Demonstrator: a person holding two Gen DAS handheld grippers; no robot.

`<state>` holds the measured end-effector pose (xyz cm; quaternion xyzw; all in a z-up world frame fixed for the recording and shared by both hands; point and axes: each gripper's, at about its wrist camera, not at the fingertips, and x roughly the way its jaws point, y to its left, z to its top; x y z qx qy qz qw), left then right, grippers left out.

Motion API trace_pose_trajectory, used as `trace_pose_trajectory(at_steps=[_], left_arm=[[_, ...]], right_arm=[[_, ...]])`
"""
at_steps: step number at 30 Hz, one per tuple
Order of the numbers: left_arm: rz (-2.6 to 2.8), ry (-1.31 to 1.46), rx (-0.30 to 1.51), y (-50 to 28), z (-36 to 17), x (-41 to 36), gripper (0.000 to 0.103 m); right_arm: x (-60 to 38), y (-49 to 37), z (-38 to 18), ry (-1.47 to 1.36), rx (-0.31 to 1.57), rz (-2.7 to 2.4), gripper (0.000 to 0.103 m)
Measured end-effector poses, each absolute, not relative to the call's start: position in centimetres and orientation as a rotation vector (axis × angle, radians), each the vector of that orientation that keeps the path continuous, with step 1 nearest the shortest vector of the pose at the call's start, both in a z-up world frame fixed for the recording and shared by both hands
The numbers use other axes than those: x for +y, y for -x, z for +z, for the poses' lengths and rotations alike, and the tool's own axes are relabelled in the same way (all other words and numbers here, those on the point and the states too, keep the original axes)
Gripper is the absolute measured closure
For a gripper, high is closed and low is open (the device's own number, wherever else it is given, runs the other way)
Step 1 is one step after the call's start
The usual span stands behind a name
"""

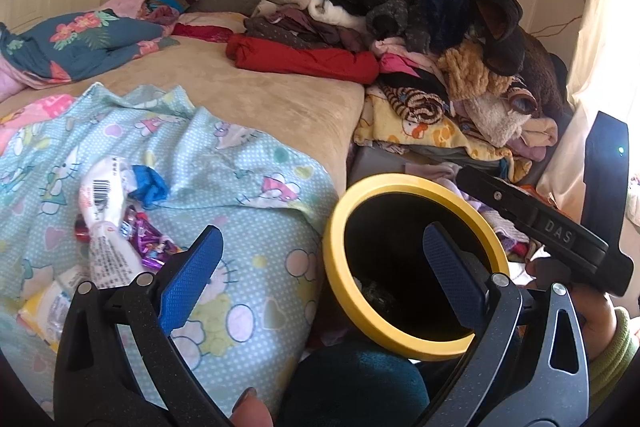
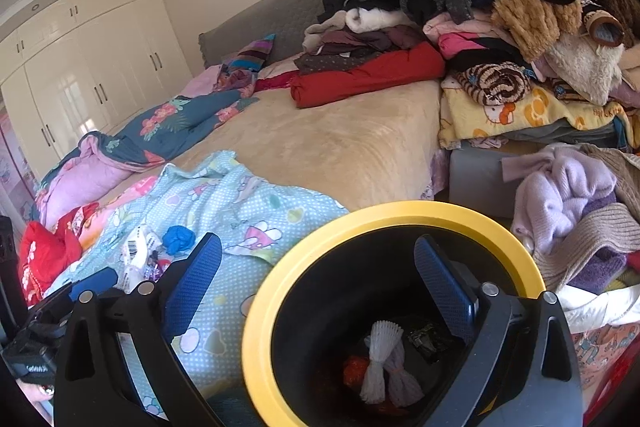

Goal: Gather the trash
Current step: 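Move both open tools back toward the remaining trash on the bedsheet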

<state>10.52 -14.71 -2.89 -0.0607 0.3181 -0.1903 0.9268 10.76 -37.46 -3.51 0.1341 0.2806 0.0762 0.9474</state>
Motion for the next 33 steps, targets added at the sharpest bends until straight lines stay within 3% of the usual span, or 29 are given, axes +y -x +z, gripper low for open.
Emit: trace_pose_trajectory(at_steps=[33], left_arm=[[-0.178,0.196,0.557,-9.6,-0.5,-2.8,0.011]], right_arm=[[-27.2,-9.3,-1.2,-0.165,0.547,0.352,0.007]])
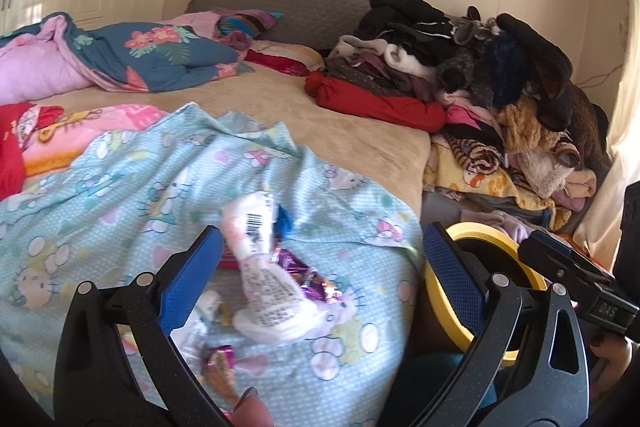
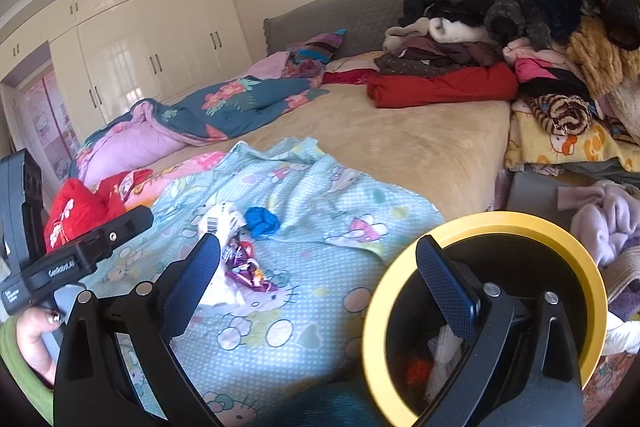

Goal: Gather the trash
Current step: 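Move both open tools back toward the remaining trash on the bedsheet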

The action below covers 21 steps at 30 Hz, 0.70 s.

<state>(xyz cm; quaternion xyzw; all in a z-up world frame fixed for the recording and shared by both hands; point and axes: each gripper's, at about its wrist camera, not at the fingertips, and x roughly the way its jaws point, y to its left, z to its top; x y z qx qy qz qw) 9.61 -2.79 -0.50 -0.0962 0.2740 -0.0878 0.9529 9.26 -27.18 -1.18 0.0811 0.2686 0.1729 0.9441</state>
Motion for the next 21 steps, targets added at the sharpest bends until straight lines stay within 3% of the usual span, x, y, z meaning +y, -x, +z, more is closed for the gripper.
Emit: trace_pose_trajectory(at_steps=[21], left_arm=[[-0.037,0.275,0.539,-8.9,-0.8,5.0,0.011]], right_arm=[[-20.2,-8.7,-2.2,-0.071,0.595,0.471,0.007]])
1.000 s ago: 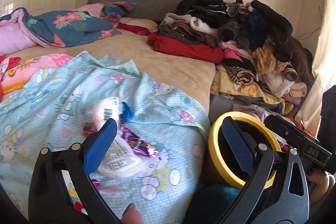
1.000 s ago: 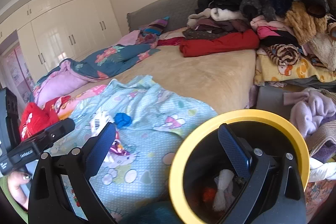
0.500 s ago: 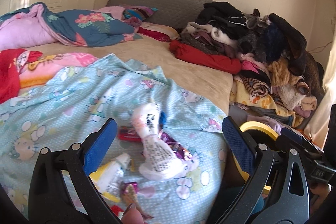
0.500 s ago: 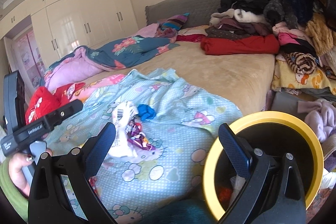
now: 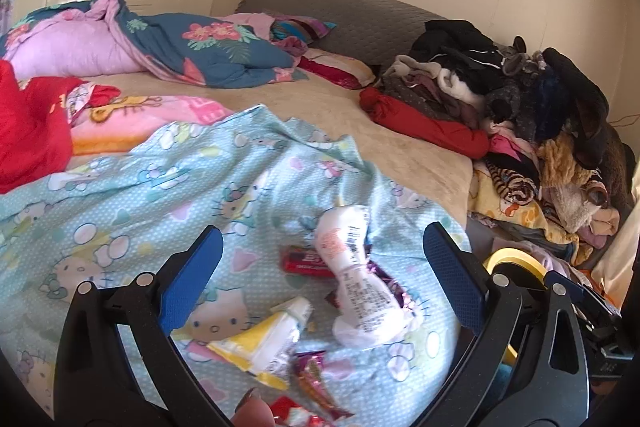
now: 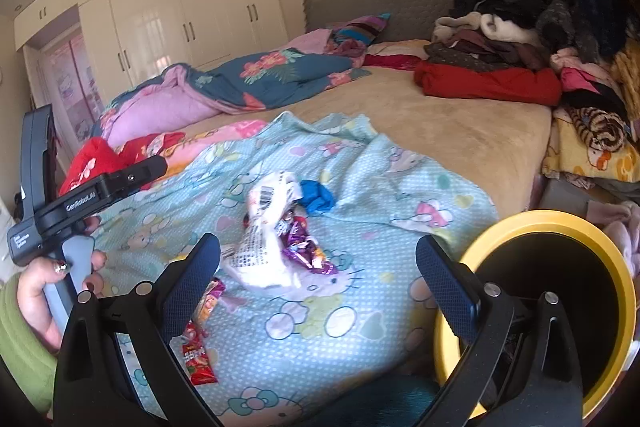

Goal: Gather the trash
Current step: 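Move both open tools back toward the remaining trash on the bedsheet, then grasp the yellow-white packet with the left tool while the right tool grasps the white barcode bag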

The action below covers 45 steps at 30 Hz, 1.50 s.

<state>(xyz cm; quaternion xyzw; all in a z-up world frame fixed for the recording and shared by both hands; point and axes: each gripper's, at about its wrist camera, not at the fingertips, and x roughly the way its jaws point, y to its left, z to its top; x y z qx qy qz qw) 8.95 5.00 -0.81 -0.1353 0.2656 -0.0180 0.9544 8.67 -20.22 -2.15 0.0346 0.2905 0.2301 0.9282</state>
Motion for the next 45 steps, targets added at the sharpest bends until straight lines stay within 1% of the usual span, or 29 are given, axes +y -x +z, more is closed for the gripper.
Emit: trace_pose_trajectory(at_steps=[9,17,18,20,21,23,26,27,28,30,32,33,34,37,40,45], left_arm=[[-0.01,0.313,0.587,-8.7,-2.7,7.6,0.011],[-0.027,0.343,0.668,-9.0,-5.1,9.5,0.012],[-0.032,0.346,0.674,-9.0,-5.2,9.7,0.014],[-0.04,0.348,0.684,-8.9,-5.4,10.1,0.025],[-0.044,0.353,0.694,-8.9,-5.7,10.4,0.027],[-0.056,0.365,0.715,-8.9,-6.2,10.9,0.036],[-0.086,0.364,0.744,-9.0,-6.7,11.0,0.037],[-0.105,0.367,0.756,-9.0,-7.0,11.0,0.039],[-0.114,0.369,0.762,-9.0,-7.1,11.1,0.043],[-0.128,0.367,0.782,-9.0,-7.6,11.0,0.044],[-0.141,0.37,0.808,-9.2,-8.1,10.9,0.05],[-0.148,0.368,0.817,-9.2,-8.3,10.8,0.051],[-0.156,0.362,0.823,-9.2,-8.5,10.6,0.052],[-0.178,0.353,0.848,-9.3,-9.2,10.1,0.052],[-0.185,0.32,0.885,-9.7,-10.2,9.3,0.052],[-0.178,0.306,0.918,-10.0,-11.4,8.6,0.052]], right_arm=[[-16.5,-9.0,-3.4,-0.013,0.641,0.528,0.007],[-14.4,-9.8,-4.6,-0.003,0.689,0.556,0.007],[-14.2,-10.0,-4.8,-0.003,0.696,0.556,0.007],[-13.7,-10.3,-5.1,-0.004,0.709,0.557,0.007],[-13.5,-10.6,-5.4,-0.006,0.722,0.555,0.007],[-13.1,-11.1,-5.9,-0.016,0.74,0.556,0.007],[-12.5,-11.9,-6.7,-0.037,0.771,0.558,0.007],[-12.3,-12.2,-6.9,-0.041,0.782,0.56,0.007],[-12.0,-12.3,-7.1,-0.045,0.793,0.566,0.007],[-11.5,-12.8,-7.7,-0.052,0.812,0.577,0.008],[-11.0,-13.2,-8.2,-0.052,0.828,0.583,0.012],[-10.9,-13.5,-8.5,-0.055,0.845,0.588,0.017],[-10.7,-13.8,-8.6,-0.058,0.857,0.592,0.019],[-10.4,-14.6,-9.1,-0.066,0.875,0.585,0.021],[-10.3,-15.5,-9.8,-0.088,0.913,0.583,0.027],[-10.1,-16.3,-11.3,-0.127,0.966,0.589,0.032]])
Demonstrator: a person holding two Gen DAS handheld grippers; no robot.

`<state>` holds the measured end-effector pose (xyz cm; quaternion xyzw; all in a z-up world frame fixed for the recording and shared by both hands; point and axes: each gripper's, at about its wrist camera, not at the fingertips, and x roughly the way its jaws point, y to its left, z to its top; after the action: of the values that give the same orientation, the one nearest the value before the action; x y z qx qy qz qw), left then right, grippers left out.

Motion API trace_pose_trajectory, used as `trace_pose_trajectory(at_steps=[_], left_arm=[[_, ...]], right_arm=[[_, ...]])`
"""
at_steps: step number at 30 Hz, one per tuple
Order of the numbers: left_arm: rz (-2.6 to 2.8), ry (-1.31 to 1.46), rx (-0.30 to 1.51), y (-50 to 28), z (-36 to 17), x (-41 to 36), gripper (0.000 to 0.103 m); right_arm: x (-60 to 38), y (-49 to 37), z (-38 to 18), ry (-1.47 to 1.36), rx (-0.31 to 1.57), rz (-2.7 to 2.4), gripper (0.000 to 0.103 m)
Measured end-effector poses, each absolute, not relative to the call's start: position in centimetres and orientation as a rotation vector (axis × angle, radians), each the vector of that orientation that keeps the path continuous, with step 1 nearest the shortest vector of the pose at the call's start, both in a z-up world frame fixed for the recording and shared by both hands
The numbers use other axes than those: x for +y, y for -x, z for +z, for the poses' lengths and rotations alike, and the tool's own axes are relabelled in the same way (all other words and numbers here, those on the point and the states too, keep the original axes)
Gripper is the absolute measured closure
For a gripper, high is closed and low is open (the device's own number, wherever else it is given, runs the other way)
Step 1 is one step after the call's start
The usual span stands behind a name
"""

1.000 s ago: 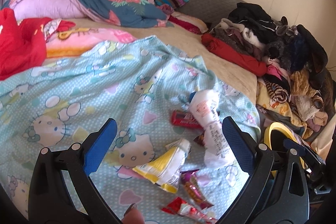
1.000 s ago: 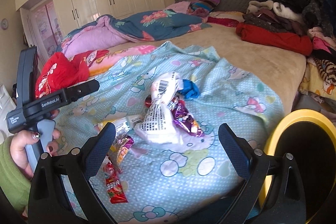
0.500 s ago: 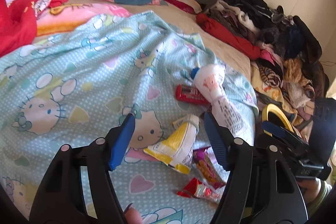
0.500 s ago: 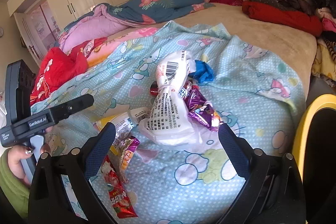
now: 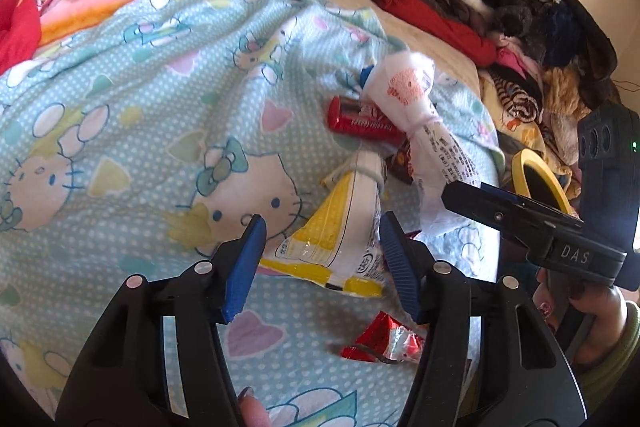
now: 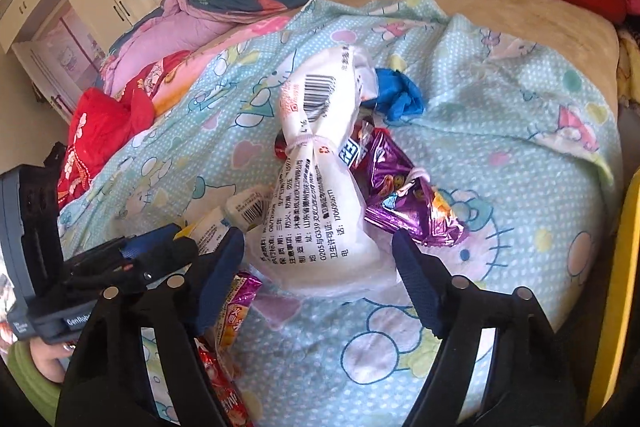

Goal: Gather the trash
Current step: 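Grasp the yellow-white packet with the left tool while the right tool grasps the white barcode bag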

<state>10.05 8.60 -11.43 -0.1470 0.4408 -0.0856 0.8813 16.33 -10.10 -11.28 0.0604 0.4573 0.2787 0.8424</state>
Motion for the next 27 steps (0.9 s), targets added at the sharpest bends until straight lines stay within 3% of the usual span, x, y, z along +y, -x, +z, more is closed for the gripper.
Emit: trace_pose_trajectory(at_steps=[9,16,18,27], left_arm=[[-0.171,0.298,0.935,-10.3,-12.5,8.0,0.054],[-0.177,0.291,0.92,-10.1,-12.3,7.9,0.06],[-0.187,0.298,0.903,-10.0,-11.9,7.8,0.074],[-0.188,0.319,0.831,-9.6,-9.8,8.1,0.075]], right_arm=[[-10.9,-15.4,-11.1,-0.15,0.943,0.635,0.056],[-12.0,-13.9,-9.5,-0.158,0.878,0.663,0.059],[-12.2,-13.6,-9.2,-0.149,0.865,0.663,0.06],[-12.4,-12.4,-7.1,-0.116,0.779,0.68,0.062]])
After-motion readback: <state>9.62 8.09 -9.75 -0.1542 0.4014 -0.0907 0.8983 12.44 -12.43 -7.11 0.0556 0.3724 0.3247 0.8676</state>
